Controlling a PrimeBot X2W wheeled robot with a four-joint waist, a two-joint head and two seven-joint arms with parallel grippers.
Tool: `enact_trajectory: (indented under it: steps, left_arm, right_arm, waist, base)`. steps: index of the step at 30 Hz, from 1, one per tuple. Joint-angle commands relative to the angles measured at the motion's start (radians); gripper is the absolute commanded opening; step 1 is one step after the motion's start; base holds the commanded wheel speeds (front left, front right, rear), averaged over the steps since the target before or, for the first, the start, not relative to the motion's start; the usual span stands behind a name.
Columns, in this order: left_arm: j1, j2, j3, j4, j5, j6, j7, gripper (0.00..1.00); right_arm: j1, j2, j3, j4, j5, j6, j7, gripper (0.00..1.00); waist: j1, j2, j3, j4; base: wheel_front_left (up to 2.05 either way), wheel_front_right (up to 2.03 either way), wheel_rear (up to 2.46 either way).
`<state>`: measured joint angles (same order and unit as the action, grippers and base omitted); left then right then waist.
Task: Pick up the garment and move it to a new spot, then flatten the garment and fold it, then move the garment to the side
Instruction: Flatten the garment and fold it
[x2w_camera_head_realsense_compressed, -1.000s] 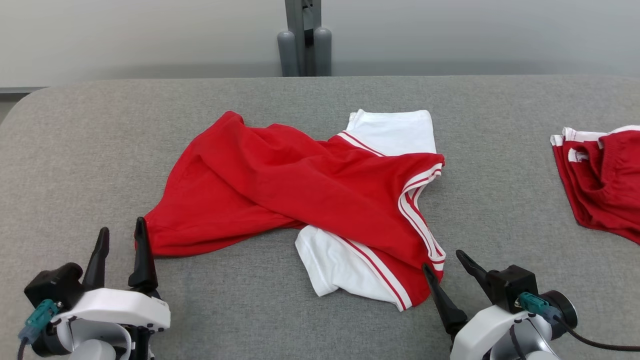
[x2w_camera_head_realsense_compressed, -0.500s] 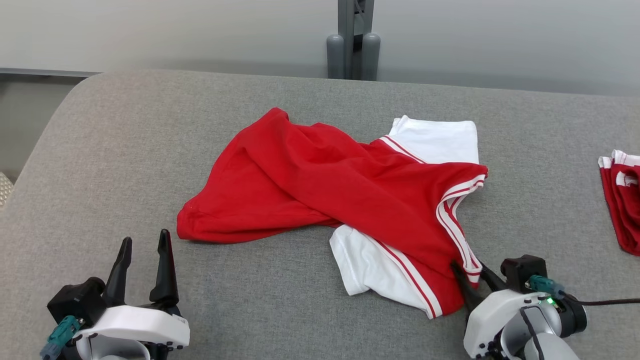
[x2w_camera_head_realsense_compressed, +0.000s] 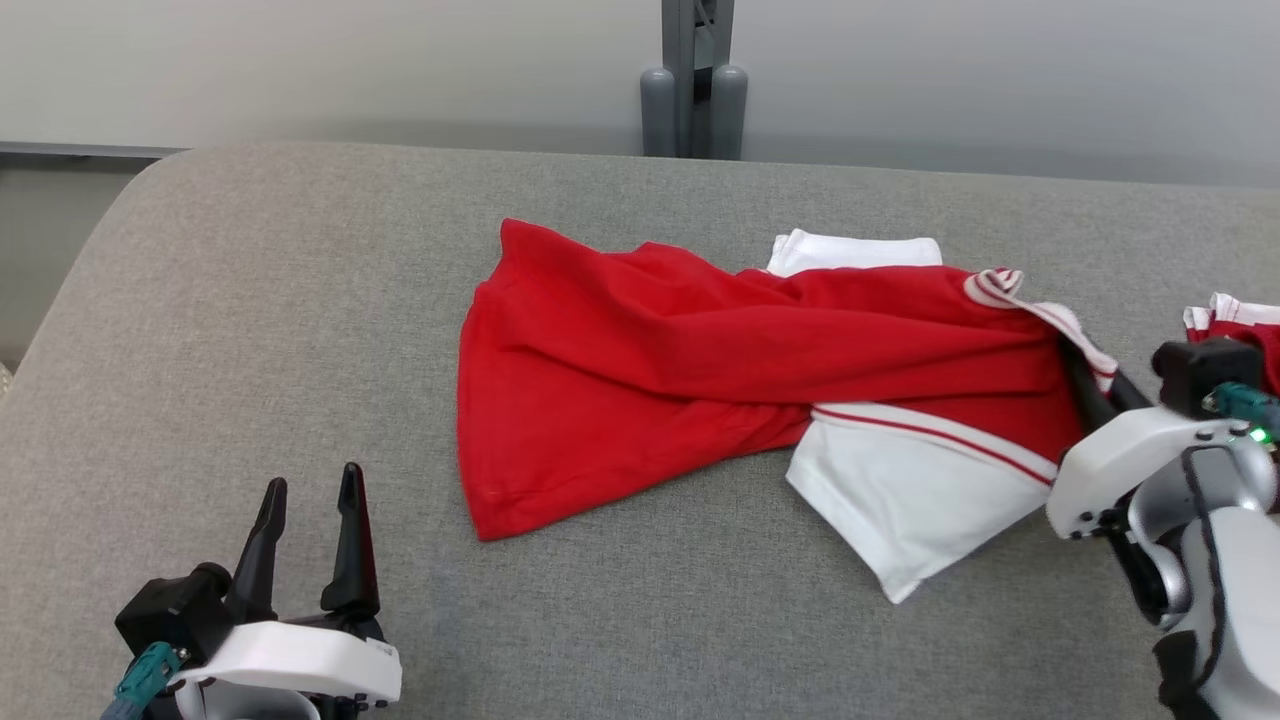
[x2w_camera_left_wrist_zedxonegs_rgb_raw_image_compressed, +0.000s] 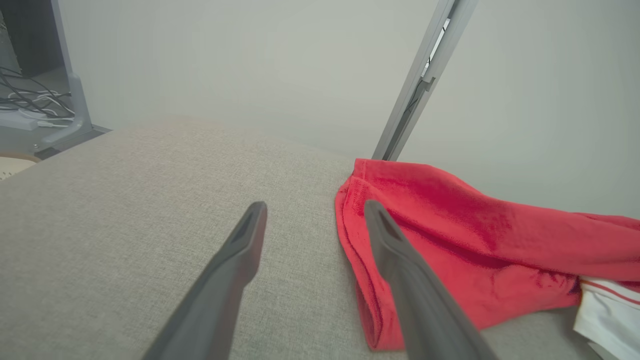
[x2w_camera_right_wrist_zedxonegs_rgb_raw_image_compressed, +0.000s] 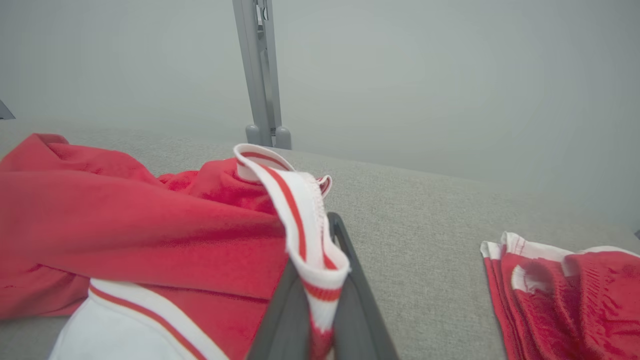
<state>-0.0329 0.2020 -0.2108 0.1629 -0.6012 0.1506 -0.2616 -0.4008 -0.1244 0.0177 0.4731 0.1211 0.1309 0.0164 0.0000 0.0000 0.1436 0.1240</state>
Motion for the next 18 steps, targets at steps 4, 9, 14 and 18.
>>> enact_trajectory:
  steps: [4,9,14,18]
  left_arm:
    - [-0.024,-0.011,-0.007,-0.030,0.027,-0.013,-0.004,1.00]
    - [-0.046,-0.020,-0.013,-0.036,0.040,-0.023,-0.004,1.00]
    - [-0.063,-0.031,-0.027,-0.024,0.050,-0.035,-0.004,1.00]
    - [-0.087,-0.044,-0.035,-0.015,0.061,-0.046,-0.004,1.00]
  right_arm:
    - [-0.041,-0.081,-0.063,-0.044,-0.016,0.000,0.116,0.00]
    - [-0.109,-0.138,-0.097,0.019,0.002,0.000,0.201,0.00]
    - [-0.197,-0.175,-0.130,0.130,-0.045,0.000,0.210,0.00]
    - [-0.284,-0.200,-0.175,0.249,-0.100,0.000,0.201,0.00]
  waist:
    - [0.0000,0.0000,0.024,0.031]
    - [0.0000,0.0000,0.058,0.064]
    - [0.0000,0.0000,0.090,0.098]
    - [0.0000,0.0000,0.110,0.124]
  base:
    - [0.00,0.00,0.00]
    - [0.00,0.00,0.00]
    - [0.00,0.00,0.00]
    - [0.00,0.00,0.00]
